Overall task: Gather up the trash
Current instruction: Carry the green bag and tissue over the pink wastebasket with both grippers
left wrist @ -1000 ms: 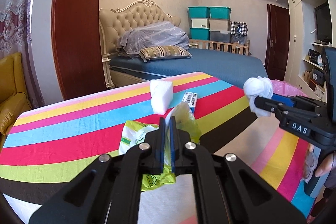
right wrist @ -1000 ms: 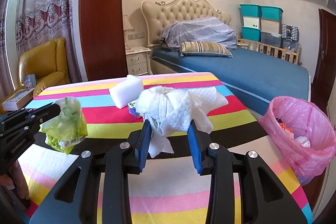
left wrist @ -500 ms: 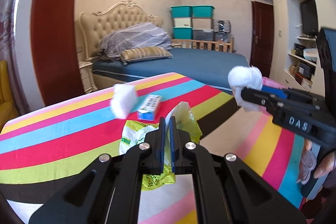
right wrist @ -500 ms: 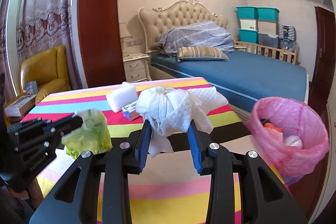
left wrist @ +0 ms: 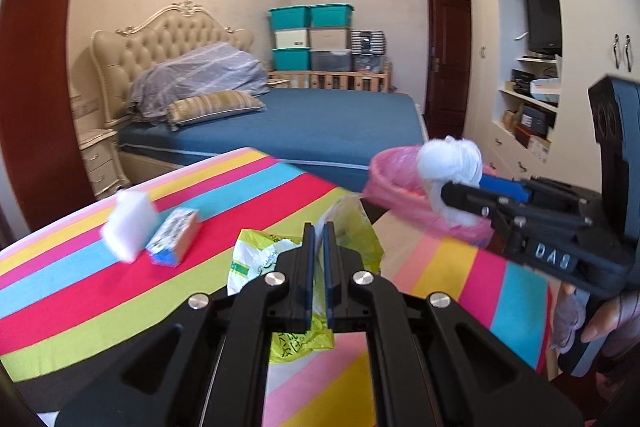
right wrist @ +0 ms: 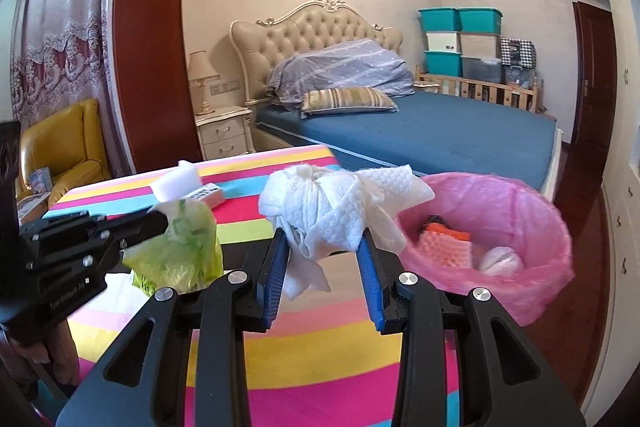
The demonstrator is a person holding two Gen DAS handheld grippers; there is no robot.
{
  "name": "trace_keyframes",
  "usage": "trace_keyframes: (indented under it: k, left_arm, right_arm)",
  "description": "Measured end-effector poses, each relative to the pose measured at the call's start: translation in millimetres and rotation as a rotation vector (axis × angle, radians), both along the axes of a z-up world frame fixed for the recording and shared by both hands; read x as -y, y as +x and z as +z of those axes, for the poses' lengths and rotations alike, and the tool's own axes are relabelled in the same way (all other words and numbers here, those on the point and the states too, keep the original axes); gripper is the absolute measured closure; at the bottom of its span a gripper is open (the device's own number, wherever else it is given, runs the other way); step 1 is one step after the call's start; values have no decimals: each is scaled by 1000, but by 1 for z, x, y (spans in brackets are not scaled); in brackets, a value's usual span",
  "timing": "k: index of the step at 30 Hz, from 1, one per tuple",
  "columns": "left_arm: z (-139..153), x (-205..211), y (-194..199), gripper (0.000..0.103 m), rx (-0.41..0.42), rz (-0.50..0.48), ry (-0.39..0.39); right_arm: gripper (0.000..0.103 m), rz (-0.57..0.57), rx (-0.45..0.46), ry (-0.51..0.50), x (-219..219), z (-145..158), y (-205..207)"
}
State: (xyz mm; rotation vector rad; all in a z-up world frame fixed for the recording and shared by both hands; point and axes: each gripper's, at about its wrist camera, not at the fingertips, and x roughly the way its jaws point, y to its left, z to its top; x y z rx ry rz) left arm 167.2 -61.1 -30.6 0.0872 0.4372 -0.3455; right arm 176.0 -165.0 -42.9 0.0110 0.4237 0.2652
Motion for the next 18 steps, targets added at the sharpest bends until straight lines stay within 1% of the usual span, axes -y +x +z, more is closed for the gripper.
trace_keyframes:
  k: [5,9,13,18]
  left_arm:
    - [11,35,18,98,21,-73,14]
    - [14,62,34,98,15,-120,8]
    - [16,85,58,98,-16,-149,-29]
    - [19,114,93,98,-50,-178,-70]
  right_arm:
    - [69,-40,13,2,36,3,1]
    - [69,-67,27,-25,59,6,5]
    - [69,-91,27,-58,84,8,17]
    - [69,-117,-17,-62,115,2,44]
